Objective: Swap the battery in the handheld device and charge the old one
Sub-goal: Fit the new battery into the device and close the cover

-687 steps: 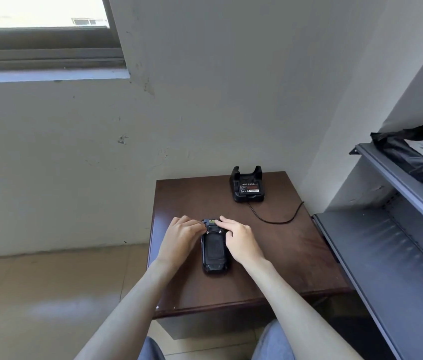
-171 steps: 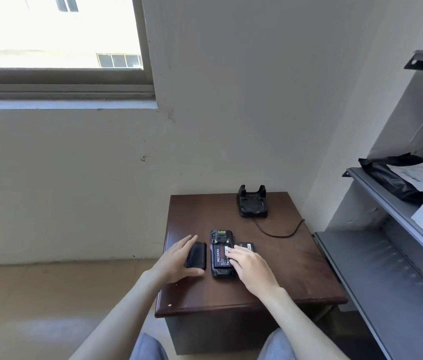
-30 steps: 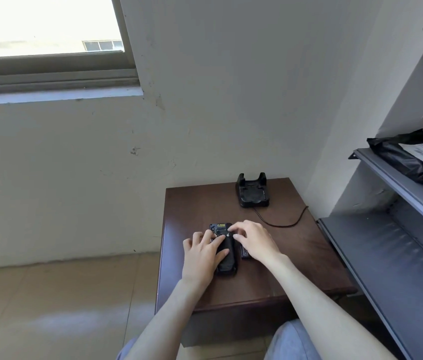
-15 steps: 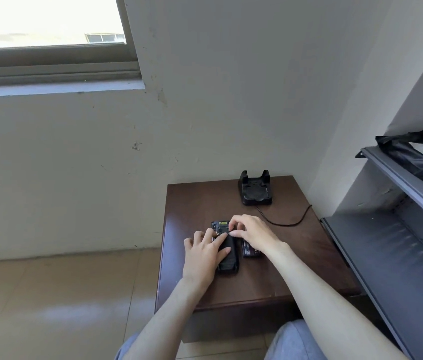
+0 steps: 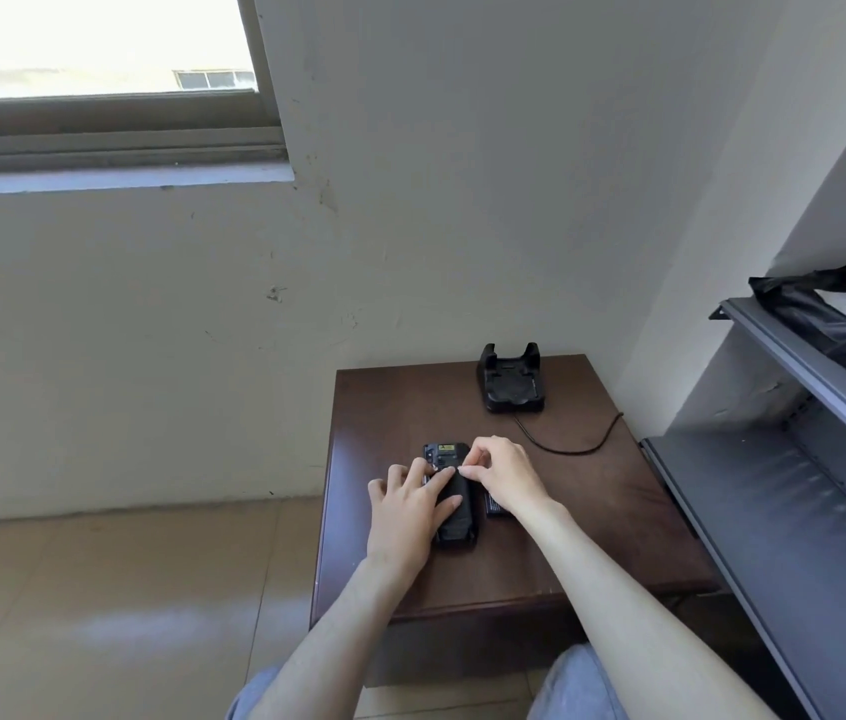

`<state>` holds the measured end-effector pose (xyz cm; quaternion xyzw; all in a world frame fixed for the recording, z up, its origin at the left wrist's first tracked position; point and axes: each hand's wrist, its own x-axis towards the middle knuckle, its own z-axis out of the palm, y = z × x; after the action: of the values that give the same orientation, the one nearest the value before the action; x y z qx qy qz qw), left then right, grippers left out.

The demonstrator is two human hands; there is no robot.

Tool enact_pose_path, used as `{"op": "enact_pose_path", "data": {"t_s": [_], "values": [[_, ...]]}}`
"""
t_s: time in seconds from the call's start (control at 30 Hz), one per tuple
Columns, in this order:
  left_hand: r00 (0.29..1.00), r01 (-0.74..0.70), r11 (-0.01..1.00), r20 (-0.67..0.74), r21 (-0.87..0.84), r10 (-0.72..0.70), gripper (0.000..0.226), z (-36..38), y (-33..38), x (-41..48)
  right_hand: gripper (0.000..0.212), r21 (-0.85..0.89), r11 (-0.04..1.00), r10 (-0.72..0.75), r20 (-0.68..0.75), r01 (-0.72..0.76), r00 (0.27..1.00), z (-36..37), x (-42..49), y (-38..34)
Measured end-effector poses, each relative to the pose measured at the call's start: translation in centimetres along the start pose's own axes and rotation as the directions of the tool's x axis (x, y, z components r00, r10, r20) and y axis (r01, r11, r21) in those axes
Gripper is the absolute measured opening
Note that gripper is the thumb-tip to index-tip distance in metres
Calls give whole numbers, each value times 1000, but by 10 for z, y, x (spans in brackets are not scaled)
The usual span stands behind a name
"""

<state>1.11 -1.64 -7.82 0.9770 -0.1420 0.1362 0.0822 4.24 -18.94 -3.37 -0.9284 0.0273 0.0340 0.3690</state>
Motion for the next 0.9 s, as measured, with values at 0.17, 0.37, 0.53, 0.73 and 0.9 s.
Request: {"op": "enact_pose_path", "data": {"t_s": [0.17,0.37,0.53,0.73,0.9], "values": [[1000,9,999,22,-43,-8,36,-6,-1,0,15,-79,995,48,-91,-56,995,11,-10,-11],[999,46,987,23,-153,-43,22,-19,-11,20,20,-103,993,47,-121,-59,992,14,-13,-10],[990,138,935,63,-326,-124,8,-17,-22,36,22,-89,992,77,-116,-88,990,13,-10,-11],[978,207,893,124,-399,-171,11,-10,-26,42,23,-82,993,82,-73,-88,994,9,-5,-11],[975,221,876,125,-428,-184,17,-6,-31,39,21,-70,994,84,-60,-89,995,9,-8,-11]]}}
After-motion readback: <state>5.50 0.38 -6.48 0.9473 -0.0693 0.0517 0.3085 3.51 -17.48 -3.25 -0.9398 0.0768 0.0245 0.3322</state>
